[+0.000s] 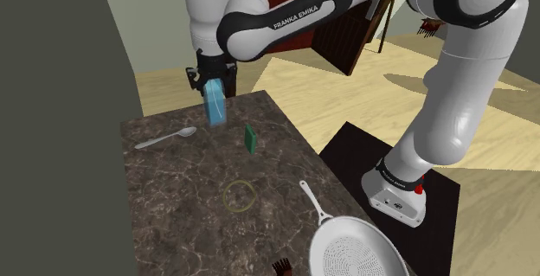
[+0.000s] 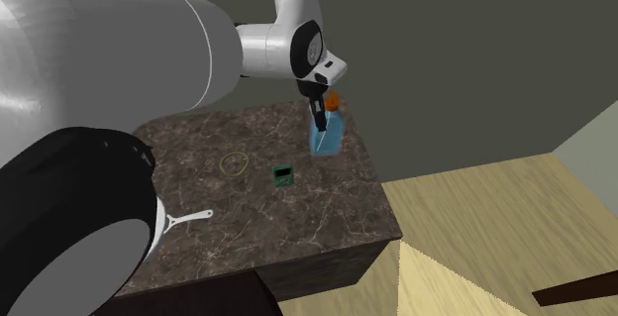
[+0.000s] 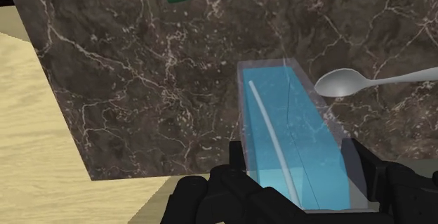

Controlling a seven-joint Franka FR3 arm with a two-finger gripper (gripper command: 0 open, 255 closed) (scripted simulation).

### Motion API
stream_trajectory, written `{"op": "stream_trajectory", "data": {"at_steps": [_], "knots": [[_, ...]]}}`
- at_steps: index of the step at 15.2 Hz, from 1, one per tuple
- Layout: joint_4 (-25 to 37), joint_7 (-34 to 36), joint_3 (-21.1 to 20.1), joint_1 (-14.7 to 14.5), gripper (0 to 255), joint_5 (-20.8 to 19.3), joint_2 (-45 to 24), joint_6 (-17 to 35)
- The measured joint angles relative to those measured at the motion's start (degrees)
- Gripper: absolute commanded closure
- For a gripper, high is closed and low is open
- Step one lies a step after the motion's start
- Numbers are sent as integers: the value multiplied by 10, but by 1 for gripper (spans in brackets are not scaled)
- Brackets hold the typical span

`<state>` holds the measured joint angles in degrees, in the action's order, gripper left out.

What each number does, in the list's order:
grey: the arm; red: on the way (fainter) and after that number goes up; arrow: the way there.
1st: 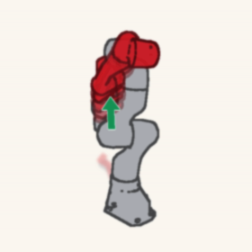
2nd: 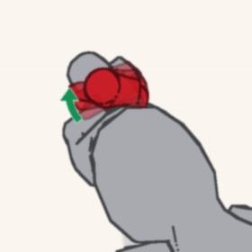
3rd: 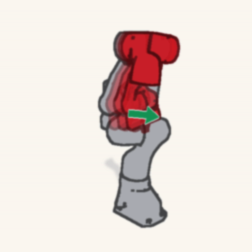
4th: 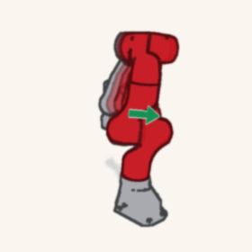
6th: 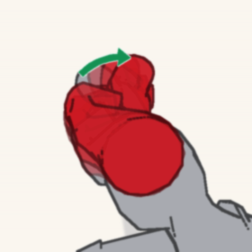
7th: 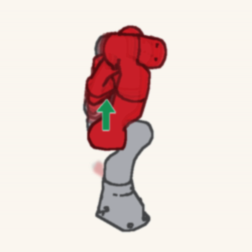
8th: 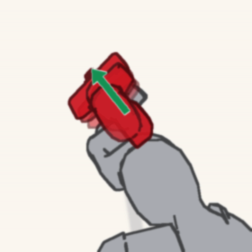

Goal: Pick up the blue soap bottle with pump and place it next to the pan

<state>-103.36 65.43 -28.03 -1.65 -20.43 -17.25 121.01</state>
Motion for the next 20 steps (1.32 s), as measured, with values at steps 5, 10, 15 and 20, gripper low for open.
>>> {"op": "stream_trajectory", "data": {"at_steps": [5,10,15,20], "knots": [[18,-12,-4,3,255,12,14,-29],[47,-22,-7,2,255,22,23,-65],[76,-33,-9,3,255,29,30,-99],[105,-40,-12,1,255,36,37,-134]]}}
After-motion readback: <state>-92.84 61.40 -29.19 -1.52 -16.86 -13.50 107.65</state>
